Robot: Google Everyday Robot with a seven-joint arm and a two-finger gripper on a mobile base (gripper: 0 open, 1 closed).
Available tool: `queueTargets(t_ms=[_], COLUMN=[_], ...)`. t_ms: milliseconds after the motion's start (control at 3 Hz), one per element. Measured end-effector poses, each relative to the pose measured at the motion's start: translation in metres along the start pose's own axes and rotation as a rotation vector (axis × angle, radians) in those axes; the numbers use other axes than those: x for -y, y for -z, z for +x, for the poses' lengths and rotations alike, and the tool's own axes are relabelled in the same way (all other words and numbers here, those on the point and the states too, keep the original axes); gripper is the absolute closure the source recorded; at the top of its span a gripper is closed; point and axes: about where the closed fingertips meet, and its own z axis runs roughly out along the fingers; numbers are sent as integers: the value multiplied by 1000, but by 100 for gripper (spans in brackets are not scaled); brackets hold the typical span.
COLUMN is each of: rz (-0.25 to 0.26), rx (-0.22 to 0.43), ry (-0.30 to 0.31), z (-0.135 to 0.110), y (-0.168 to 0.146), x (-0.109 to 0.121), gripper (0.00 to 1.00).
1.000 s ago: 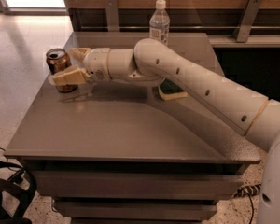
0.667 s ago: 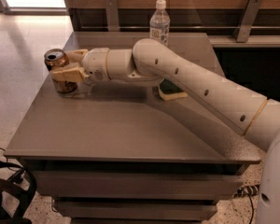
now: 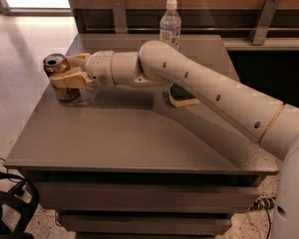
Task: Knock orange can over
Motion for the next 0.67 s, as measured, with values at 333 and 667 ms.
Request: queueTargets(t_ms=[333, 667], rz=[-5, 10], rx=[-23, -104], ry=[0, 9], z=[-1, -7], y=[3, 24], x=[-1, 3], gripper=[100, 100])
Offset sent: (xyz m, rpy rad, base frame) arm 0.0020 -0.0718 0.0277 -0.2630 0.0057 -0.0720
